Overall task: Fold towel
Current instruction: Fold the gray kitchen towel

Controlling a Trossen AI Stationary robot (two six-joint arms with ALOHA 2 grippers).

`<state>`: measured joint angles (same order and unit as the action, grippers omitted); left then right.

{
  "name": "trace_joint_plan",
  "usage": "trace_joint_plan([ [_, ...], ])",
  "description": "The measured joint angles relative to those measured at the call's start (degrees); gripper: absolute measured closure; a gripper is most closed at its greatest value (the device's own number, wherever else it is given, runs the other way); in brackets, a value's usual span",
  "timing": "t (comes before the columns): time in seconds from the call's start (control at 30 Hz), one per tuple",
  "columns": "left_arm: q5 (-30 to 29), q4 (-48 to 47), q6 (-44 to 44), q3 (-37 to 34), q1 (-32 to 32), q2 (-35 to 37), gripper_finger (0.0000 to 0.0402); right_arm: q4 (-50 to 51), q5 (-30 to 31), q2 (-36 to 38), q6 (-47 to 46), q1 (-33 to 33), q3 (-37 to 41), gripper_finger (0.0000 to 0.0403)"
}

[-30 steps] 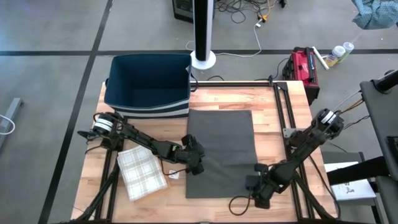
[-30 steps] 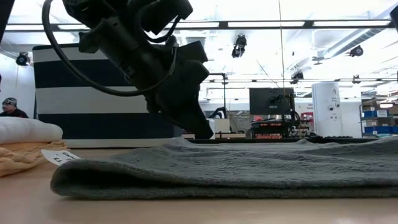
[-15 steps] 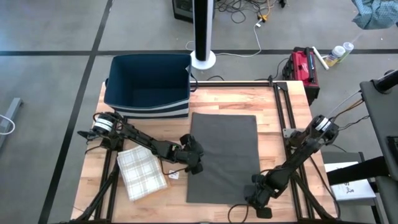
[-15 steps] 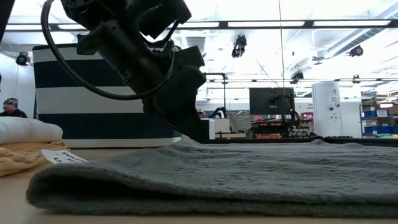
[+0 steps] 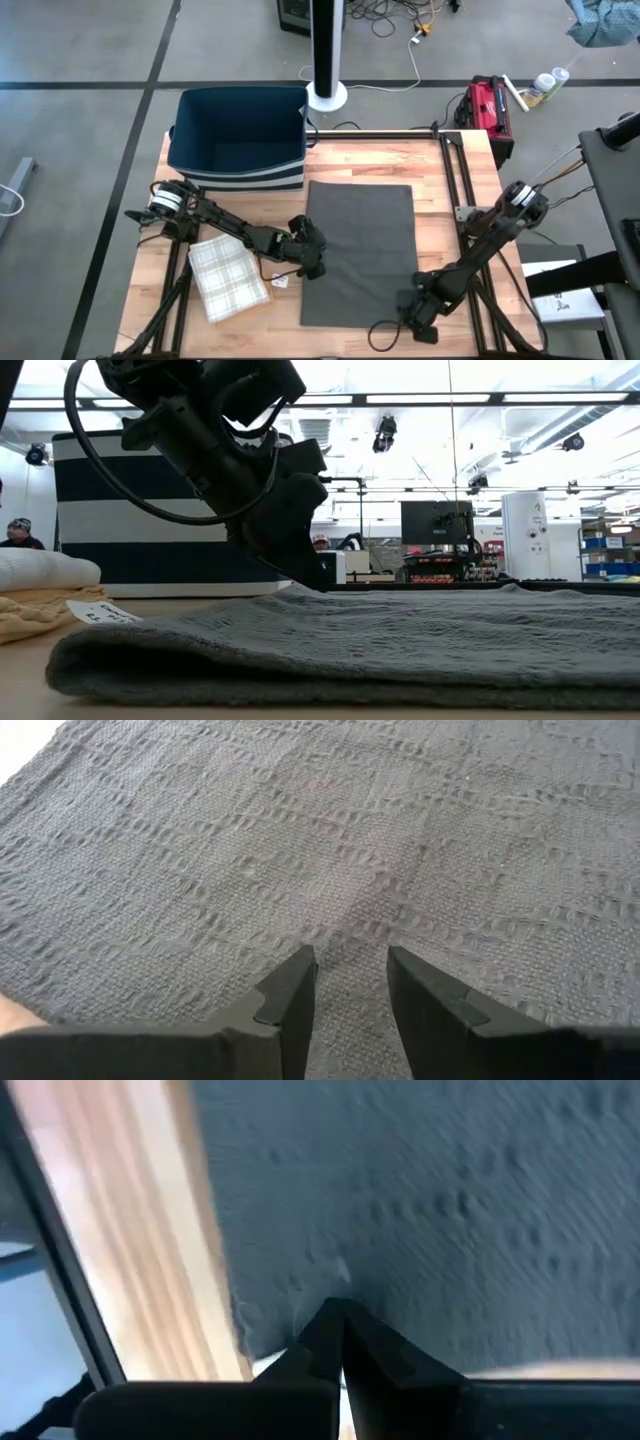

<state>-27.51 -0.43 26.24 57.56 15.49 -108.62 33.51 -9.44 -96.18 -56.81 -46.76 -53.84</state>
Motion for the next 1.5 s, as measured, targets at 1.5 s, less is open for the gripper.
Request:
trace_joint_plan([
  [1.5, 2.5, 17.1, -4.9, -0.5, 2.4, -6.0, 0.0278, 3.9, 5.9, 2.1, 5.8, 6.7, 1.0, 0.0403],
])
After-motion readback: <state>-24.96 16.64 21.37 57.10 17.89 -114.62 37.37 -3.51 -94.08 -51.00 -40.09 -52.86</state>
